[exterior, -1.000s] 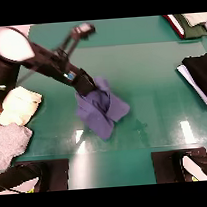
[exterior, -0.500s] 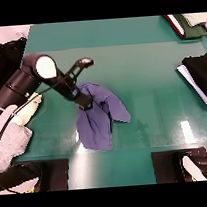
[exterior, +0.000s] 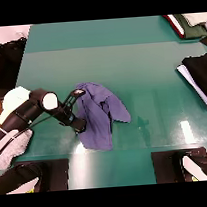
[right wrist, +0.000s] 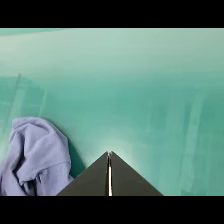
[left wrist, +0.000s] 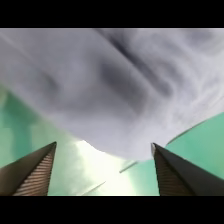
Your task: Fold the shirts.
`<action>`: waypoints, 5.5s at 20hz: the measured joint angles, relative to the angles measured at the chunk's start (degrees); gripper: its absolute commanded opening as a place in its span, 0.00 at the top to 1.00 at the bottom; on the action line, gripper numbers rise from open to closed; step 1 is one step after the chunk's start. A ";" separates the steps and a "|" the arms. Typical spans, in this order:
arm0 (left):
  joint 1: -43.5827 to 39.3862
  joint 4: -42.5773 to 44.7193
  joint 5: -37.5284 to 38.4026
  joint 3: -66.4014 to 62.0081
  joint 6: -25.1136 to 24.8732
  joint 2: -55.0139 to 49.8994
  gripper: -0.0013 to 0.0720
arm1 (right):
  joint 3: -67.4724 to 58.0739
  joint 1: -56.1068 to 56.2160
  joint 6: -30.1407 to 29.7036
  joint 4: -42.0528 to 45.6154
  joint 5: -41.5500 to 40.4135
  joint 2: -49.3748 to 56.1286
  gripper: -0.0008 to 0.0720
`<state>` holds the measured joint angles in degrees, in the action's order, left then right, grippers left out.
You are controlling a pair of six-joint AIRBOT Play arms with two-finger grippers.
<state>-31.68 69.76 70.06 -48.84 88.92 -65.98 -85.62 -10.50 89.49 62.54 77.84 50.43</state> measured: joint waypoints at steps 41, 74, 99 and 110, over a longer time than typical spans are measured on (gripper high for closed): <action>0.02 19.82 8.13 -21.70 8.46 12.68 0.94 | 26.77 33.86 -2.84 2.82 -21.97 7.91 0.96; 0.02 25.49 3.30 -32.33 8.35 9.55 0.94 | -7.78 -2.54 -4.42 -4.72 1.36 7.28 0.96; 16.37 30.82 6.25 -16.06 7.54 -3.17 0.40 | 9.25 12.00 -3.08 10.97 -16.46 12.28 0.39; 16.74 20.50 -1.16 5.88 8.52 5.62 0.40 | 9.27 11.32 -3.08 10.95 -10.82 7.87 0.39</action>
<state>-14.94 90.26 68.90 -42.96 97.45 -60.36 -76.36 0.82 86.41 73.49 67.02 58.30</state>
